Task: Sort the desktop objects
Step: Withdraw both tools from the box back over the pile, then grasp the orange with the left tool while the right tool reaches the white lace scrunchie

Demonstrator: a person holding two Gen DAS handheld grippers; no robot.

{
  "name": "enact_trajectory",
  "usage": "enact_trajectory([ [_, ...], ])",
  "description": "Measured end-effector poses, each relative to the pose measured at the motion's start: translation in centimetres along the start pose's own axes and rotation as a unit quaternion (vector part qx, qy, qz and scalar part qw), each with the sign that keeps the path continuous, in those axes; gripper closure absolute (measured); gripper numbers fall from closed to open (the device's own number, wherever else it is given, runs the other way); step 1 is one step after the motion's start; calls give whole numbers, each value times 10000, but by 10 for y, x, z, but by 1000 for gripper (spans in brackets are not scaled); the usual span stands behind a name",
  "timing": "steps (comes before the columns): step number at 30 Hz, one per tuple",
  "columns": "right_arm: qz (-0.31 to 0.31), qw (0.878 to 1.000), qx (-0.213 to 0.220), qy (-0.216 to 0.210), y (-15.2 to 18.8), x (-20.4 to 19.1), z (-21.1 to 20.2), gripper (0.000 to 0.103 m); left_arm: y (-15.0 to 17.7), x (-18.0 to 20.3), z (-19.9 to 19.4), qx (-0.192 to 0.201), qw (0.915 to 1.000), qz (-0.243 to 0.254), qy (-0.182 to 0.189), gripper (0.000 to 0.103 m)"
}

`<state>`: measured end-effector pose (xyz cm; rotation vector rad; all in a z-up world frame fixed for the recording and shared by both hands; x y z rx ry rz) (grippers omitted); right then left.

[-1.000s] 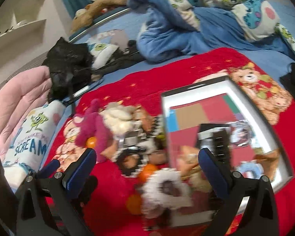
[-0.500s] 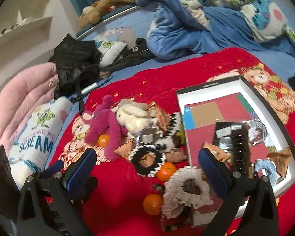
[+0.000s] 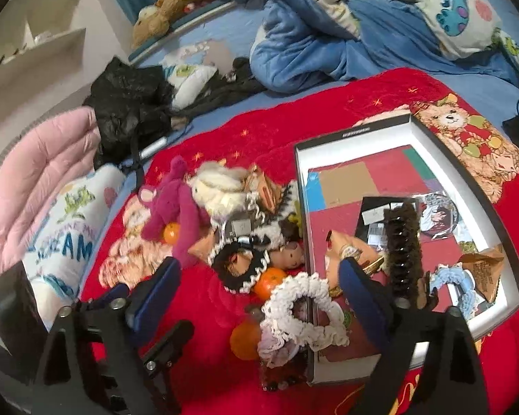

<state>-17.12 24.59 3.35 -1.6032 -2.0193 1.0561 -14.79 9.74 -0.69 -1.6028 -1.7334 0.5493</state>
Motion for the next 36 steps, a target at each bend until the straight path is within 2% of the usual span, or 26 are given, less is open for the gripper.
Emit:
enact_trajectory([
  [2, -108, 9998, -149, 23, 4, -2, 5, 21, 5, 4, 5, -67, 10000, 63, -6, 0],
  [7, -255, 9990, -373, 53, 13, 0, 10, 28, 15, 15, 14, -187, 9996, 225, 45, 0],
  [19, -288, 9976, -613, -153, 20, -1, 17, 31, 27, 21, 38, -410, 9987, 314, 36, 0],
  [23, -261, 9965, -692, -378, 28, -7, 16, 43, 29, 23, 43, -457, 9984, 313, 110, 0],
  [27, 42, 9943, -627, -862, 46, -10, 9, 43, 32, 22, 41, -469, 9984, 288, 150, 0],
  [29, -57, 9950, -647, -755, 50, -13, 5, 43, 32, 20, 42, -496, 9983, 236, 203, 0],
  [34, 72, 9930, -606, -1007, 56, -19, -1, 43, 35, 18, 45, -623, 9974, 141, 324, 0],
  [36, 135, 9929, -709, -946, 61, -18, 5, 45, 36, 20, 47, -668, 9970, 161, 350, 0],
])
Point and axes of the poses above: each gripper's, at about its wrist camera, not at the fingertips, and z roughly the way its jaws point, x to its right, y to its underside, the point moved 5 cm from there along z, roughly the way its jaws point, and after that the axes turned 14 degrees about -z, right-handed, at the moved point
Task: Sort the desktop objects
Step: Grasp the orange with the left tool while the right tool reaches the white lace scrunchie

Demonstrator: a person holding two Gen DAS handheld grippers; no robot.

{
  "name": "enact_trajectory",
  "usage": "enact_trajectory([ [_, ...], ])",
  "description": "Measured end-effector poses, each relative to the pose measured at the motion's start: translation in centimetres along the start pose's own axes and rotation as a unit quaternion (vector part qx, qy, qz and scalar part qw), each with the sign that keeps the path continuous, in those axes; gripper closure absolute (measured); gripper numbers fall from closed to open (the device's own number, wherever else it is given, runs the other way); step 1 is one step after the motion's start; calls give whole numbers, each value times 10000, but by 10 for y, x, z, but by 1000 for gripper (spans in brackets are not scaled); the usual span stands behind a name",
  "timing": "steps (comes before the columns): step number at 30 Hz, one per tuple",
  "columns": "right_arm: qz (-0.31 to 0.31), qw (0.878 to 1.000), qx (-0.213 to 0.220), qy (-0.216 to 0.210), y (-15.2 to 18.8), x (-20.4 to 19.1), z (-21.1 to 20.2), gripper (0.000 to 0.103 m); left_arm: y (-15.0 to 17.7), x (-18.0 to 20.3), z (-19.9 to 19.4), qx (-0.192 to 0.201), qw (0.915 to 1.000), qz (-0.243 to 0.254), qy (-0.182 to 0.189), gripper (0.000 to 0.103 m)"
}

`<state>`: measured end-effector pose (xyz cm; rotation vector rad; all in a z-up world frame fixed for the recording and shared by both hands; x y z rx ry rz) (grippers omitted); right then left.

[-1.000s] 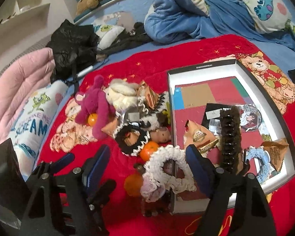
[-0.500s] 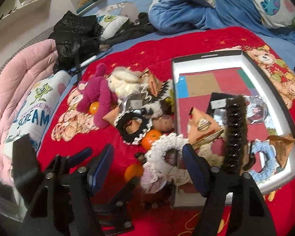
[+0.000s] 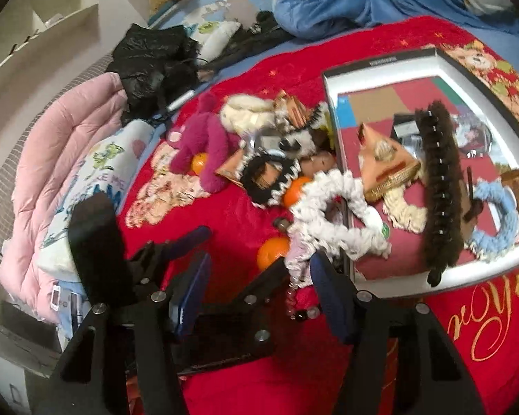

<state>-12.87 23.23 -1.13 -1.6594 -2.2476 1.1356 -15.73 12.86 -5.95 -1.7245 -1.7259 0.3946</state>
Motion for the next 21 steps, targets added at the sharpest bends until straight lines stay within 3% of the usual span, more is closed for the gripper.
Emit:
enact_trajectory([
  [4, 195, 9998, -48, 37, 3, 8, 6, 49, 5, 3, 12, -270, 9996, 80, 9, 0],
  [9, 190, 9998, -37, 91, 2, 9, 7, 50, 4, 3, 13, -257, 9997, 32, 7, 2],
  [12, 193, 9998, -40, 96, 1, 7, 9, 51, 3, 3, 10, -182, 9998, 37, 35, 20],
  [13, 172, 9998, -66, 92, 1, 5, 10, 51, 4, 6, 8, -190, 9997, 63, 134, 35],
  [14, 141, 9998, -88, 97, 1, 4, 11, 51, 4, 8, 7, -227, 9994, 45, 257, 42],
  [15, 114, 9998, -101, 106, 1, 2, 12, 51, 6, 10, 6, -271, 9987, 12, 437, 58],
  [16, 112, 9998, -89, 105, 1, 2, 12, 55, 7, 12, 5, -307, 9980, 3, 562, 65],
  [21, 254, 9996, 21, 150, 0, 10, 4, 55, 11, 21, 1, -171, 9990, 208, 370, 66],
])
Point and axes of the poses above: each gripper's, at about its wrist camera, not at the fingertips, and z roughly the way its jaws point, x to its right, y to its underside, the point moved 5 cm from there along z, roughly the way its jaws point, and after that the axes turned 14 degrees about -z, right-handed, at the moved point
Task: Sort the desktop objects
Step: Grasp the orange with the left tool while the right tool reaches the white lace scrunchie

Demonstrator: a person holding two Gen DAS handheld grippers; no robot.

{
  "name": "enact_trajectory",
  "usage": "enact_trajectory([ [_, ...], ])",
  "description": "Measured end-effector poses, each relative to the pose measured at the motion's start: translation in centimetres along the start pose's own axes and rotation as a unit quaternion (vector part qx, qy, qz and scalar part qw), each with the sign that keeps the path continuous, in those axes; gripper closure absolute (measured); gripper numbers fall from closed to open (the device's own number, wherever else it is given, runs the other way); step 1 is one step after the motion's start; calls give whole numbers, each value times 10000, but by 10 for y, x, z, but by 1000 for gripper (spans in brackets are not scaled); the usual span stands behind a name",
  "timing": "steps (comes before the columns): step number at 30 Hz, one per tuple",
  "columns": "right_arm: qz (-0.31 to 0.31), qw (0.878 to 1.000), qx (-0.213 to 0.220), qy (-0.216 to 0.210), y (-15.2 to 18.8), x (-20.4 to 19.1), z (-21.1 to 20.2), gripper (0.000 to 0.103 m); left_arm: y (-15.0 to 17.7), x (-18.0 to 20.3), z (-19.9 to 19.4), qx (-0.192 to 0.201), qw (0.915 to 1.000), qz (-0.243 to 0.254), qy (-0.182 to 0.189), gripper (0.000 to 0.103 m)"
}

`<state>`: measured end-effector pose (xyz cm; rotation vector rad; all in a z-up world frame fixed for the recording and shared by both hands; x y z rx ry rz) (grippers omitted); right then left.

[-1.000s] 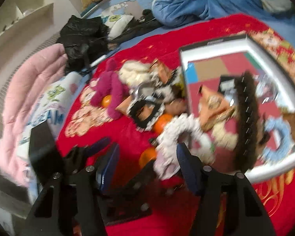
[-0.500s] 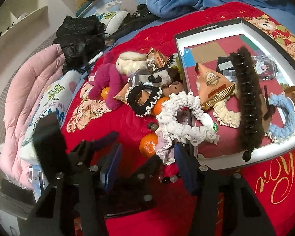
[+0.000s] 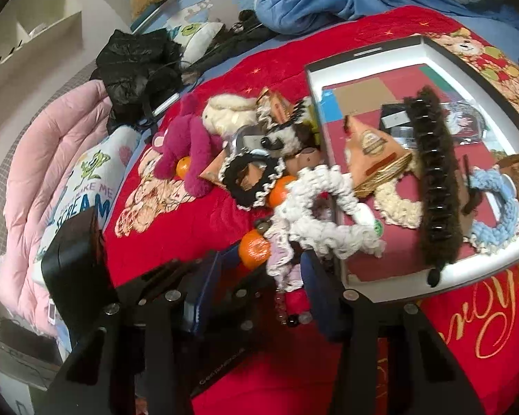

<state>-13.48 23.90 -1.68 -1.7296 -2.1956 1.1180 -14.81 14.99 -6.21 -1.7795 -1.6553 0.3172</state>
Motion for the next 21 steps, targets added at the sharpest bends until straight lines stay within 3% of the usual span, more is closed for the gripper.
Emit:
enact_trajectory([
  [21, -374, 9987, -150, 319, 2, -11, 10, 58, -4, -26, -17, 223, 9991, -221, -301, 66],
])
Point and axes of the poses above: each gripper's, at about its wrist camera, not at the fingertips, and z roughly the way its jaws point, x to its right, y to its underside, the point moved 5 cm from there along z, roughly the way its jaws point, and after that the axes turned 14 degrees about -z, right-handed, at the moved point
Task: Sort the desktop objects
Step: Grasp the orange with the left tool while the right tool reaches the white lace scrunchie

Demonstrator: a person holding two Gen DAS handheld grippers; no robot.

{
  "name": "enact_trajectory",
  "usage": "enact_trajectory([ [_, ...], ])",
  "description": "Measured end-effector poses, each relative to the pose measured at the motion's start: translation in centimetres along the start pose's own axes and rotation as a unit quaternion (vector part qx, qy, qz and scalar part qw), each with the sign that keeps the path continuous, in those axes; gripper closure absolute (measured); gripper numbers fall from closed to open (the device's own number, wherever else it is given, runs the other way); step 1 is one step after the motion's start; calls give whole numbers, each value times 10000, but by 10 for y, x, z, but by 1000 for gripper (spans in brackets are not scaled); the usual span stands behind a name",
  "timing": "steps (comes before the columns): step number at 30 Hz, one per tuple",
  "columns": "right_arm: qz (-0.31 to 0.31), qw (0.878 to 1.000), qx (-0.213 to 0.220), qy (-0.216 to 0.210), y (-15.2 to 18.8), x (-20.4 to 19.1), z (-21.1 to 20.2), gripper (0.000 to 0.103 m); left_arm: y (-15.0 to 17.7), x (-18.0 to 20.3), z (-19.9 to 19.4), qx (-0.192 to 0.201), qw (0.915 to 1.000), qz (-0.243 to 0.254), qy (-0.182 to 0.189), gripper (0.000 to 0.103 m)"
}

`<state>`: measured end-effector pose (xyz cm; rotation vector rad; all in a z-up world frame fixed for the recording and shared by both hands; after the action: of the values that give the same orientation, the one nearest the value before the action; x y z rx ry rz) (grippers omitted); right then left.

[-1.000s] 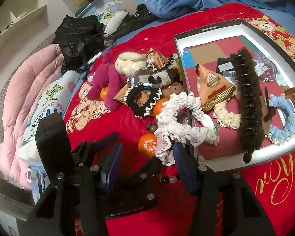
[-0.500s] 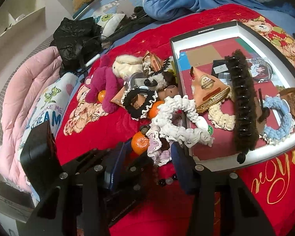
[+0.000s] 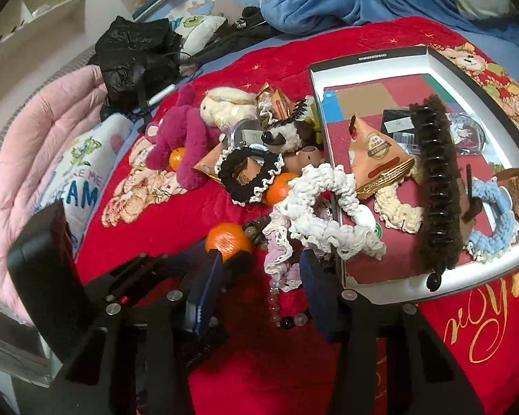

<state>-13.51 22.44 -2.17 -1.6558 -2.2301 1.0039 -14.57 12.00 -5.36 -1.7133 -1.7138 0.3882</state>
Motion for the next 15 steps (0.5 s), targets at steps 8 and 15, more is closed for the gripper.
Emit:
enact_trajectory([
  [8, -135, 9993, -101, 324, -2, -2, 11, 77, -2, -11, -5, 43, 9999, -99, -48, 66],
  [15, -303, 9981, -167, 519, -1, -5, 18, 93, -3, -12, -4, 48, 9999, -88, -42, 66],
])
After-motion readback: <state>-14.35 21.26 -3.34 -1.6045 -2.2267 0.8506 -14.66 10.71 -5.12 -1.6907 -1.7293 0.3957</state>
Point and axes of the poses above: each gripper's, at about its wrist camera, not at the fingertips, and z roughly the way its jaws point, x to its right, y to its underside, the point moved 5 cm from there along z, roughly the way its jaws point, and after that the axes turned 14 degrees about -z, right-handed, at the moved point
